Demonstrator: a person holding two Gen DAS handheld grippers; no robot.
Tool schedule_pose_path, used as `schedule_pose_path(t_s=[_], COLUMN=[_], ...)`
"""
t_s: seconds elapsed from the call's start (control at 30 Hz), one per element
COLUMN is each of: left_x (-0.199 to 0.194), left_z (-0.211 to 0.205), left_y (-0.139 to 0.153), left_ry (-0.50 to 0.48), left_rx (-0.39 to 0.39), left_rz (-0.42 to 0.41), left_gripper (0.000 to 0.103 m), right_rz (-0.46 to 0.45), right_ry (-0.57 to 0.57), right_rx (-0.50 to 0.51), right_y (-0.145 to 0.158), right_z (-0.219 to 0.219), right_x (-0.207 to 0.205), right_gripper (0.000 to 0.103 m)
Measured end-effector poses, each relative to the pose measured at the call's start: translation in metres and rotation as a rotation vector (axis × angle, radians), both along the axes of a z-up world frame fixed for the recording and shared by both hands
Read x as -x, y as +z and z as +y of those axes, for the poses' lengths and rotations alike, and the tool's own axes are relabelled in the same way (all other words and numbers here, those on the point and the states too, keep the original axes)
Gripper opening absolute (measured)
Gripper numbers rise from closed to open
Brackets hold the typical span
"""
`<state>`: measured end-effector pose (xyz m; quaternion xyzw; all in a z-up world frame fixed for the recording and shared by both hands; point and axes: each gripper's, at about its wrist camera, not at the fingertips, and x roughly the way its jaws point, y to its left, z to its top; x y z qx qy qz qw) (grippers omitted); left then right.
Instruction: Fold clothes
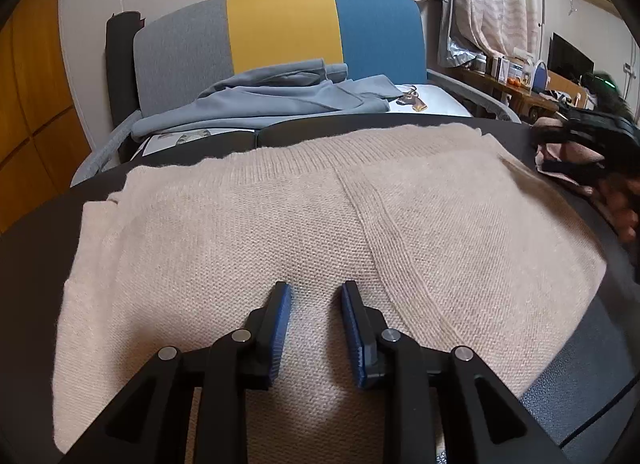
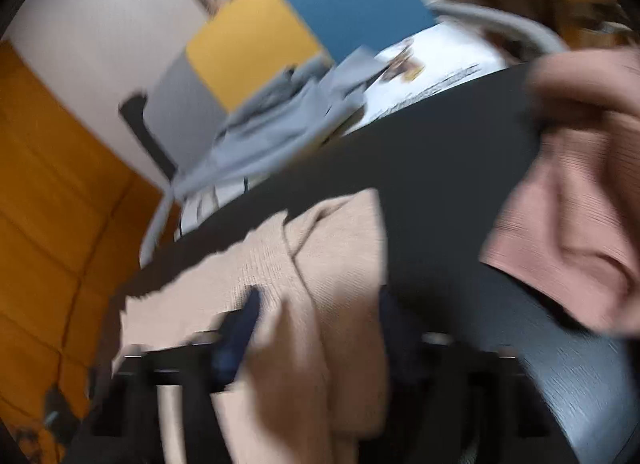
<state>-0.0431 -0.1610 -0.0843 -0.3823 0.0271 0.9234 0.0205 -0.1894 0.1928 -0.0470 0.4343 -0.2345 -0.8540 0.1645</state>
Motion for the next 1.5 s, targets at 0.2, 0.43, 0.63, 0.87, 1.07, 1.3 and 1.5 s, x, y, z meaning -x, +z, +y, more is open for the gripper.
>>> schedule_pose_path(t_s=[0.2, 0.43, 0.63, 0.87, 1.07, 1.3, 1.5], left_x=[-0.007, -0.034, -0.062, -0.094, -0.084, -0.036, -0.01], left_z=[-0.01, -0.082, -0.112, -0.142, -0.073, 0.039, 0.049], left_y=[0.006, 0.006, 0.002, 0.008, 0.034, 0.05, 0.023], left_ry=[0.033, 0.207, 0.267, 0.364, 0.174, -0.13, -0.195], left_rx=[-0.03, -0.124, -0.055, -0.126, -0.137, 0.014, -0.079], left_rz=[0.008, -0.031, -0.034, -0.012, 0.029, 0.066, -0.046], left_gripper=[0.029, 0.029, 0.029, 0.024, 0.025, 0.025, 0.025], right_rz=[-0.095, -0.056, -0.051, -0.105, -0.145, -0.179, -0.162], right_ry=[0.032, 0.038, 0.033, 0.099, 0.031, -0.001, -0.037], right_rx=[0.063, 0.099, 0.12, 0.152, 0.278, 0.342, 0.372], right_y=[-0.019, -0.025, -0.029, -0.032, -0.028, -0.027, -0.016], right_z=[0.009, -0.027, -0.046, -0.062, -0.038, -0.014, 0.008], right_x=[-0.033, -0.035, -0.038, -0.039, -0.066, -0.091, -0.104], right_gripper=[0.071, 0.067, 0.051, 0.017, 0.016, 0.016, 0.016])
